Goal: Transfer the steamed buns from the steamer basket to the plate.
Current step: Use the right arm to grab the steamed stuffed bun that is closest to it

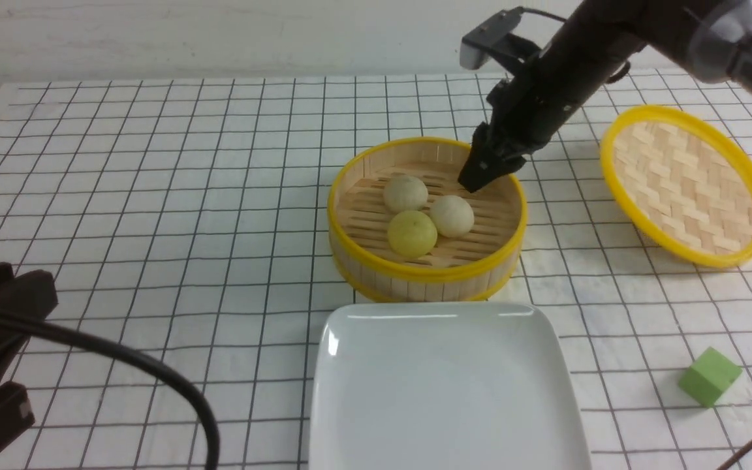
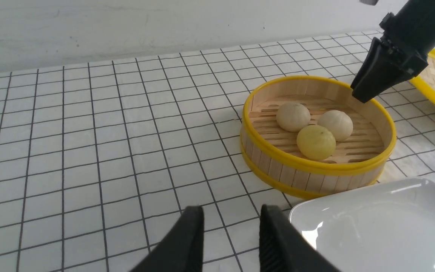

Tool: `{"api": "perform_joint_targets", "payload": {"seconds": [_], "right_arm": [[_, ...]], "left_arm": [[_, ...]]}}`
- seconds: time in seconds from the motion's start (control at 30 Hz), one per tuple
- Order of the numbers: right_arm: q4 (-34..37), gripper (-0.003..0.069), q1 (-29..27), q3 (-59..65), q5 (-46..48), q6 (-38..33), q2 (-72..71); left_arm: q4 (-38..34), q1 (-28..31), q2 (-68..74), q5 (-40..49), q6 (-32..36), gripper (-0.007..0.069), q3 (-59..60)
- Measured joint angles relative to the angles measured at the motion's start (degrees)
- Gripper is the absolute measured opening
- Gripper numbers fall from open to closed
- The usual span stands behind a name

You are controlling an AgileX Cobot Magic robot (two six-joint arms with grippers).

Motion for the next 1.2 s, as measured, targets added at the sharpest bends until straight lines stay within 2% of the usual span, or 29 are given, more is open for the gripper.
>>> {"api": "perform_joint_targets", "payload": {"seconds": [0.37, 0.87, 1.03, 1.07, 1.13, 1.2], "right_arm": [[-6.19, 0.0242, 1.86, -0.54, 0.55, 0.00, 3.12], [-1.94, 0.0234, 1.86, -0.69, -2.27, 0.00, 5.13], [-1.94, 0.0131, 1.86, -0.76, -2.54, 0.00, 5.67], [-2.00, 0.0059, 1.86, -0.76, -2.96, 0.00, 5.78], [-2.05, 0.0017, 1.86, -0.83, -3.27, 0.02, 5.80], [-2.32, 0.0012, 1.86, -0.94, -3.03, 0.30, 5.37]], "left_arm": [[0.26, 0.00, 0.00, -0.01, 0.00, 0.0242, 0.00], [0.38, 0.00, 0.00, -0.31, 0.00, 0.0242, 0.00], [0.38, 0.00, 0.20, -0.31, 0.00, 0.0242, 0.00], [0.38, 0.00, 0.41, -0.31, 0.00, 0.0242, 0.00], [0.38, 0.00, 0.57, -0.31, 0.00, 0.0242, 0.00], [0.38, 0.00, 0.89, -0.36, 0.00, 0.0242, 0.00]]}}
